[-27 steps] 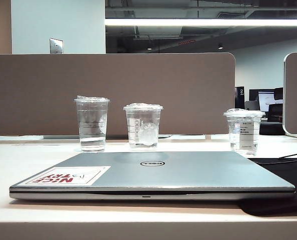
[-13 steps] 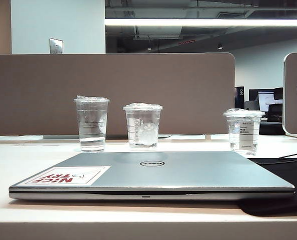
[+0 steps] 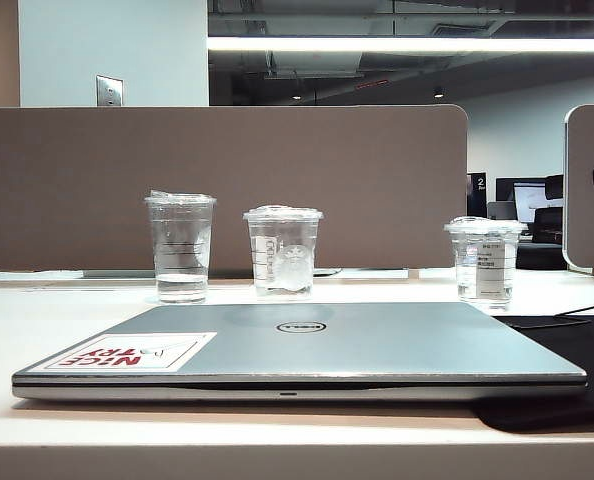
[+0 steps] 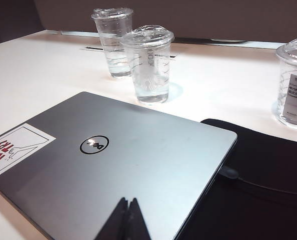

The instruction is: Pick up the coffee cup on the middle and place it on the left side of the laptop.

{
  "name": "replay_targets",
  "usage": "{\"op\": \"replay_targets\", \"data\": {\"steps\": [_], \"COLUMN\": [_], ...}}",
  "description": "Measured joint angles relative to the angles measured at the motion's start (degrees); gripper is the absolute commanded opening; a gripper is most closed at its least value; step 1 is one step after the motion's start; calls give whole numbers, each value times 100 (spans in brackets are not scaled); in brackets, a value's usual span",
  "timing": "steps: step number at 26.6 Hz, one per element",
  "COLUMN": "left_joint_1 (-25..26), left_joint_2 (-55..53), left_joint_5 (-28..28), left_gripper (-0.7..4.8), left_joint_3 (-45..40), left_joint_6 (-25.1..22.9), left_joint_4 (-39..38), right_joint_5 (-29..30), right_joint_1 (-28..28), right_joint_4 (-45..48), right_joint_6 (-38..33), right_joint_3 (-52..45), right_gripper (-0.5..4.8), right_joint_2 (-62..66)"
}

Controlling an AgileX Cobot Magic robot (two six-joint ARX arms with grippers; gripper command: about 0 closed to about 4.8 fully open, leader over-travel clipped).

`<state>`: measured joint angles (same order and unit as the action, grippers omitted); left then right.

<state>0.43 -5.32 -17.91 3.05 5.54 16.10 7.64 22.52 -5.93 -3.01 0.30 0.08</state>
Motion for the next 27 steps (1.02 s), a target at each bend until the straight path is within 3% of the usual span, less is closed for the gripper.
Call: {"op": "replay_targets", "data": {"steps": [6,9,10,13,17,21,27], "left_joint_1": [0,-2,-2,-7,-269,-654,-1058], "left_joint_2": [-1998,-3536,-4402,-6107,-7622,-8730,-10083], "left_joint_5": [-874,-1429,-1604,-2129,-2461,-2566,-2551], "left_gripper": [4,161,182,262,476,479,479], "left_joint_3": [496,970,1189,1611,2151,2758,3814], "left_joint_6": [-210,-905,-1119,-1220,-1222,-1239,-1128], "left_joint_4": [1226,1515,1604,2221,3434,3945,3917], "right_joint_5": [0,0,-2,0,0,0,0], "right_joint_1": [0,0,0,0,0,0,0], "right_joint_4": [-2,-2,-2,-2,-2,-2,-2], "right_joint_6": [0,0,0,0,0,0,0], "right_joint_3": [2,2,2,0,0,2,0], "right_gripper": [-5,-5,-5,-5,-5,-5,-5], "right_joint_2": [2,2,2,2,2,2,2]}}
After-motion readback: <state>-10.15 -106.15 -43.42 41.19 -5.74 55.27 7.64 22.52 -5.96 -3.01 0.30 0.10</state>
